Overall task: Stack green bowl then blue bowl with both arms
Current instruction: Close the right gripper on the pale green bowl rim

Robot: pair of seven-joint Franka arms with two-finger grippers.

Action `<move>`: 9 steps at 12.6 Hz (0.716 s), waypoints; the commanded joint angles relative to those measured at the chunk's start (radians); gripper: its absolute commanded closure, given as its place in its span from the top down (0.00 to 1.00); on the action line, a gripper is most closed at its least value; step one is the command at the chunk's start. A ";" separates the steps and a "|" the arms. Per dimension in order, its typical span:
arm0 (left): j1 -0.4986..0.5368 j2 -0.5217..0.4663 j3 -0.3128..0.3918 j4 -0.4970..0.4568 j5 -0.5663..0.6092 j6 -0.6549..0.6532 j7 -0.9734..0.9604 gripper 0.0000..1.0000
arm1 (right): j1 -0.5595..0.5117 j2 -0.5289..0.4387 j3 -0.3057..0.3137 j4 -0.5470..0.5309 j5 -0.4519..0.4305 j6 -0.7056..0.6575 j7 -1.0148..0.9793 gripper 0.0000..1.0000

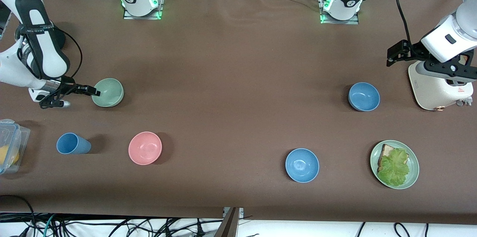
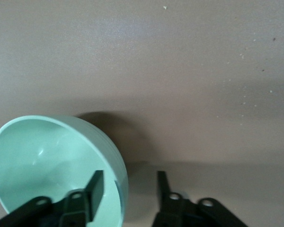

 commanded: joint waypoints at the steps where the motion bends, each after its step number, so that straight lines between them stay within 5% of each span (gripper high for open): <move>1: 0.001 -0.011 0.000 0.001 0.000 -0.013 -0.005 1.00 | -0.005 -0.003 0.011 -0.002 0.031 0.012 -0.026 0.00; 9: 0.004 -0.011 0.000 0.001 0.000 -0.020 -0.005 1.00 | 0.004 -0.011 0.031 0.130 0.029 -0.083 -0.009 0.00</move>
